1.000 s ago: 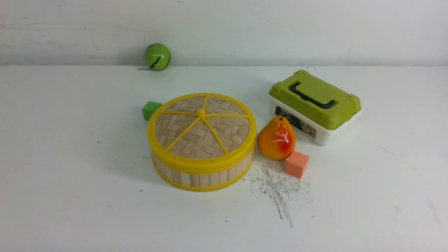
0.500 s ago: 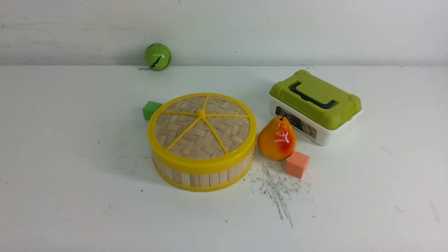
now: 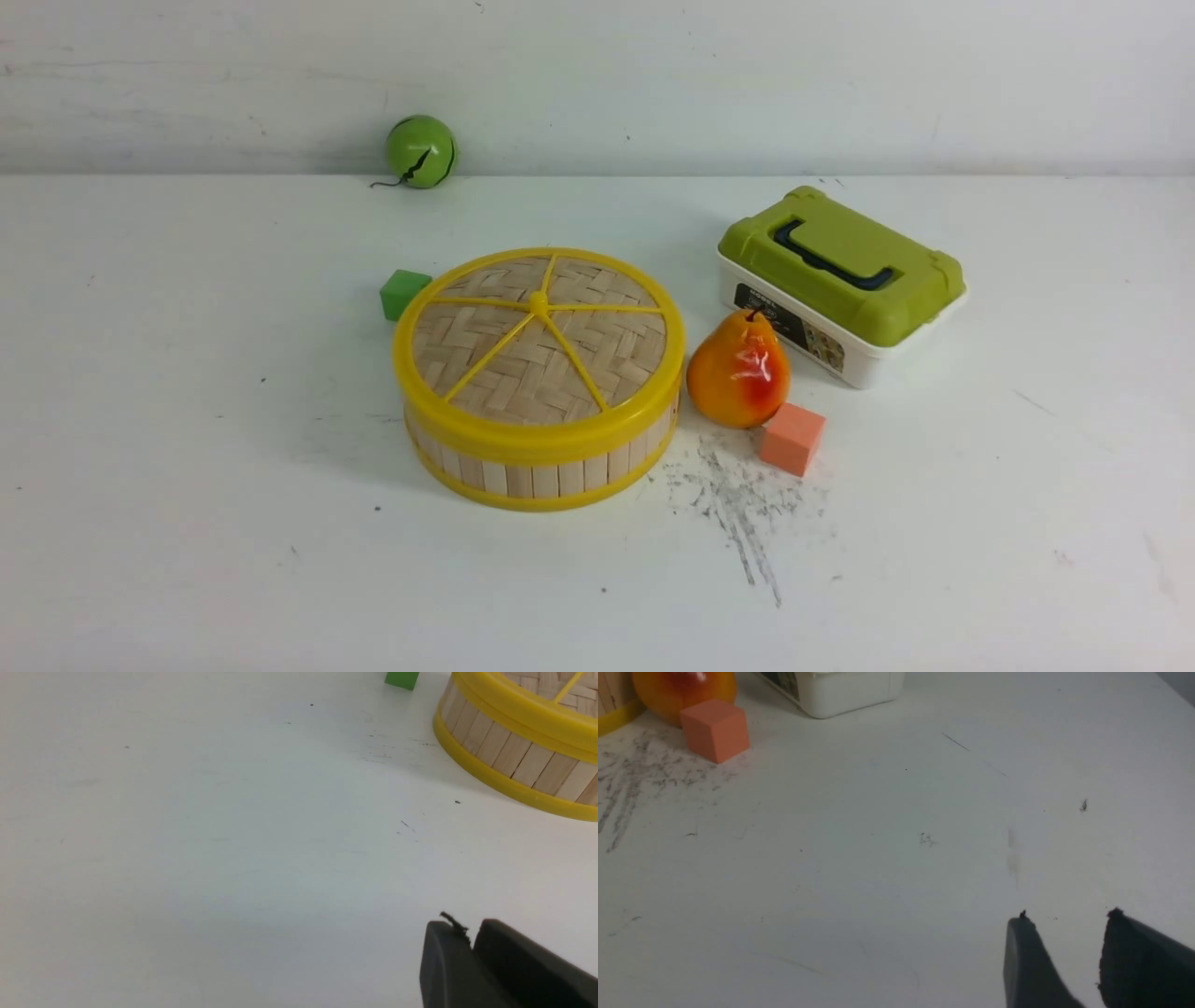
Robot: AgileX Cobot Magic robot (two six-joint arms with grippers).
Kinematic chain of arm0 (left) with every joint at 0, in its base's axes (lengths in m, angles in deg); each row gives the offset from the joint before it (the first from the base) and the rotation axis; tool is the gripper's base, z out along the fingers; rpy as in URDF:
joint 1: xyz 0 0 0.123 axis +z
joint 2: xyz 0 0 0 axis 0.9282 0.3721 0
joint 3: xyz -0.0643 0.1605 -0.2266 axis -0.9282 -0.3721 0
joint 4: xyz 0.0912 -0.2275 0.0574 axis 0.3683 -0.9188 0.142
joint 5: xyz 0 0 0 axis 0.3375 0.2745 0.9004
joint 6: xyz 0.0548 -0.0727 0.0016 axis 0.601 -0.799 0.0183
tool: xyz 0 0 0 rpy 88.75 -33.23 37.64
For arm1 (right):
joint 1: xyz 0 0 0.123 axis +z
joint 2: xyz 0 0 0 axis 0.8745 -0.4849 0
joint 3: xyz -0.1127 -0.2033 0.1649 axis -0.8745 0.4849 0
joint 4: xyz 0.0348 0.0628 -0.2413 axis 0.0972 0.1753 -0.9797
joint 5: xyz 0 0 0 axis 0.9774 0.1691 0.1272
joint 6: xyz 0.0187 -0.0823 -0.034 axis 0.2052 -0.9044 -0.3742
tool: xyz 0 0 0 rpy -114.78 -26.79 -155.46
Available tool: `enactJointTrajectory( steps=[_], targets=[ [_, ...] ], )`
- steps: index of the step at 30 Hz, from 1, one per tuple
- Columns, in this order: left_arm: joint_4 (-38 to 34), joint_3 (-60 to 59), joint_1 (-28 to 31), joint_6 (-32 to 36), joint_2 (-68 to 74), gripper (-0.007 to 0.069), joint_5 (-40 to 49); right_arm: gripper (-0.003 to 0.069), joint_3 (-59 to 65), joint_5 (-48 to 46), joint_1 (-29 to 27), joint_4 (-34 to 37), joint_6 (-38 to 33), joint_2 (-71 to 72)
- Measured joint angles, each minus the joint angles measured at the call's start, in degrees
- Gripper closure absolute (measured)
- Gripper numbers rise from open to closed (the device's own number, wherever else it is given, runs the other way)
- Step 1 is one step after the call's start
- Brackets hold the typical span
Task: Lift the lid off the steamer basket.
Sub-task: Use the left arm to lift the lid of the steamer
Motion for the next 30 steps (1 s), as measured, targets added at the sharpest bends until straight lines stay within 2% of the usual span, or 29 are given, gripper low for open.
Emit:
enactJointTrajectory(
  steps=[13,18,24,25,26,28,30],
  targets=[
    [0.0,0.0,0.0,0.0,0.0,0.0531,0.0,0.0419,0.0,0.0,0.0,0.0,0.0,0.0],
    [1.0,0.0,0.0,0.0,0.0,0.0531,-3.5,0.0419,0.0,0.0,0.0,0.0,0.0,0.0],
    [4.2,0.0,0.0,0.0,0.0,0.0523,-22.6,0.0419,0.0,0.0,0.0,0.0,0.0,0.0],
    [4.2,0.0,0.0,0.0,0.0,0.0522,-23.3,0.0419,0.0,0.0,0.0,0.0,0.0,0.0],
    [4.5,0.0,0.0,0.0,0.0,0.052,-29.0,0.0419,0.0,0.0,0.0,0.0,0.0,0.0],
    [4.6,0.0,0.0,0.0,0.0,0.0518,-31.9,0.0419,0.0,0.0,0.0,0.0,0.0,0.0],
    [4.5,0.0,0.0,0.0,0.0,0.0514,-39.5,0.0419,0.0,0.0,0.0,0.0,0.0,0.0]
  ],
)
